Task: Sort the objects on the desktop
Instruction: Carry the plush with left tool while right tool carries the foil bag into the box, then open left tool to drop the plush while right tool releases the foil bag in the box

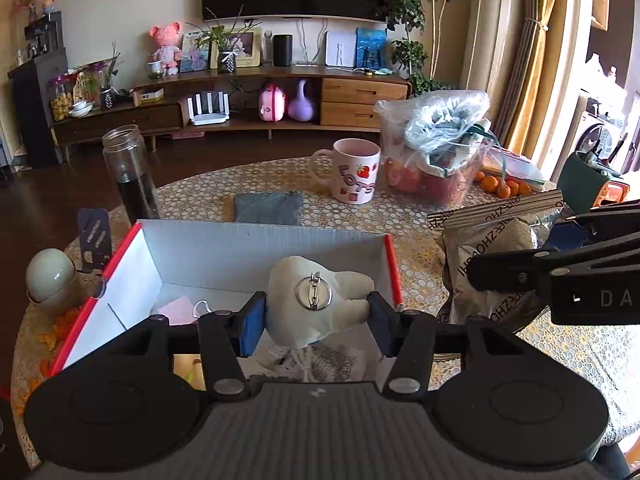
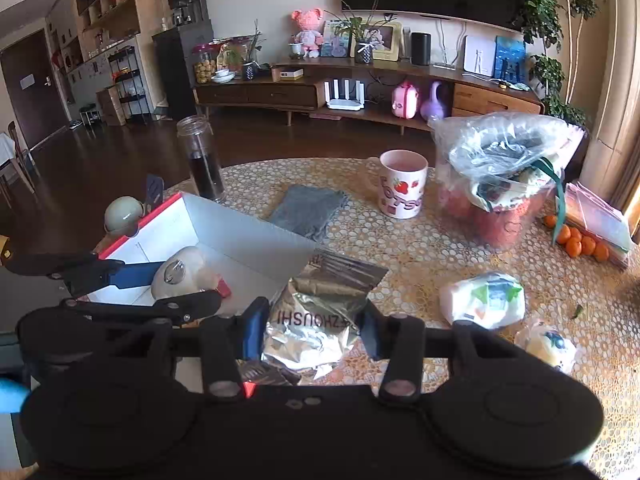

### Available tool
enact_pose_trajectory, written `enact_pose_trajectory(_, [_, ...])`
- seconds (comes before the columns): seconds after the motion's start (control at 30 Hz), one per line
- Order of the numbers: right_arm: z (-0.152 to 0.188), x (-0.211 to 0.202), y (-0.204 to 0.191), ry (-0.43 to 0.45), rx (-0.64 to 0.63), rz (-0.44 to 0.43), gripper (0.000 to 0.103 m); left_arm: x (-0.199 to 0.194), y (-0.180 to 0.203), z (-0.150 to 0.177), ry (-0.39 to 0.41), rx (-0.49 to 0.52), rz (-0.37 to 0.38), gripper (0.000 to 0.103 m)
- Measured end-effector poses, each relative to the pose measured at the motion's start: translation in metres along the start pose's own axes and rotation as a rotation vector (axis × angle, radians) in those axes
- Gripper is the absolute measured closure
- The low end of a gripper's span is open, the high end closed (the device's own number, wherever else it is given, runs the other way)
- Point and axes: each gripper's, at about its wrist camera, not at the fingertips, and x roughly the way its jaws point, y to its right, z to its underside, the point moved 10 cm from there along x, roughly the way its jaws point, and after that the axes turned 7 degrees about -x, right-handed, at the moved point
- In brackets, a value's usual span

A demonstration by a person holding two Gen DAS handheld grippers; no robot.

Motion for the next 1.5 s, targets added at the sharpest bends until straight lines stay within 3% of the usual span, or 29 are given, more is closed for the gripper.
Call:
enact_pose_trajectory(0.3, [-0.018, 0.029, -0.033, -0.001, -0.038, -0.047, 0.056, 0.014, -0.056, -0.003, -0.025, -0.032, -0.079, 0.05])
enact_pose_trajectory(0.63, [-0.003, 0.077, -0.067, -0.064, -0.13, -0.051, 0.056, 0.05, -0.1, 0.018, -0.095, -0.107, -0.181, 0.05])
enact_pose_trajectory(1.17, [0.023, 0.117, -0.083, -0.153, -0.189, -0.021, 0.056, 0.081, -0.112, 0.043, -0.159, -0.116, -0.218, 0.05])
enact_pose_trajectory(1.5, [0.038, 0.127, -0.09, -0.187, -0.215, -0.035, 0.055, 0.086, -0.103, 0.042, -0.179, -0.087, -0.207, 0.05])
